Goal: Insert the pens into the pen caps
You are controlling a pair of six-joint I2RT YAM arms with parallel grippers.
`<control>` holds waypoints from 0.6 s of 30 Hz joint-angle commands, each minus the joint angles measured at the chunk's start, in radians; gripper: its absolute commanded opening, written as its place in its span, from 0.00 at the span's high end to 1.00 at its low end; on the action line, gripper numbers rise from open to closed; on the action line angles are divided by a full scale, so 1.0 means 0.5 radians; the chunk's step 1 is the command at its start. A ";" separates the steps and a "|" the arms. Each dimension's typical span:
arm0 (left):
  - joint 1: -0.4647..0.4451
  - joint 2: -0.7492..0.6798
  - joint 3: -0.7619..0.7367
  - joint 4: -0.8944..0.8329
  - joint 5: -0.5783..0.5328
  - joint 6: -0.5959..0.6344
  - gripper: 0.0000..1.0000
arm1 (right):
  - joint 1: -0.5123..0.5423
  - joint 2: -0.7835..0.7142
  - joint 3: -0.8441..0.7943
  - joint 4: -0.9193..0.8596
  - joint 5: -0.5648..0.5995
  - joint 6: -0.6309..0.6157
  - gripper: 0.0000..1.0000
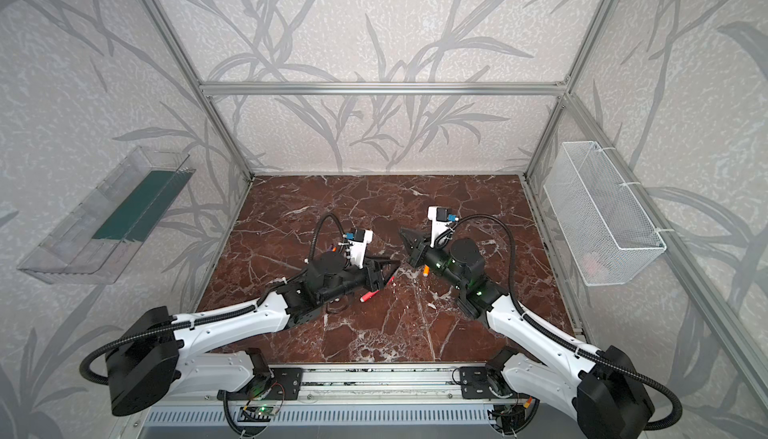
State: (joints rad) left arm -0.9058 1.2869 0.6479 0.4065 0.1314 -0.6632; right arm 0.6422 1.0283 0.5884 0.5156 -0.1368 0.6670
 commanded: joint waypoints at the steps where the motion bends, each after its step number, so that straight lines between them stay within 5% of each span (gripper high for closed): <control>1: 0.021 0.026 0.138 -0.254 -0.044 0.040 0.13 | 0.006 -0.010 -0.009 -0.176 0.223 -0.047 1.00; 9: 0.102 0.103 0.279 -0.556 -0.207 0.155 0.09 | 0.006 -0.084 0.026 -0.734 0.729 -0.124 1.00; 14: 0.103 0.061 0.253 -0.828 -0.340 0.329 0.12 | 0.004 0.000 0.070 -0.925 0.841 -0.131 0.79; 18: 0.103 0.062 0.210 -1.019 -0.349 0.372 0.13 | 0.004 0.186 0.145 -0.971 0.710 -0.182 0.70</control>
State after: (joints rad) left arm -0.8555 1.3308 0.7689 0.0185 -0.0082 -0.5289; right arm 0.6422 1.0706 0.6121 0.0940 0.2192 0.6044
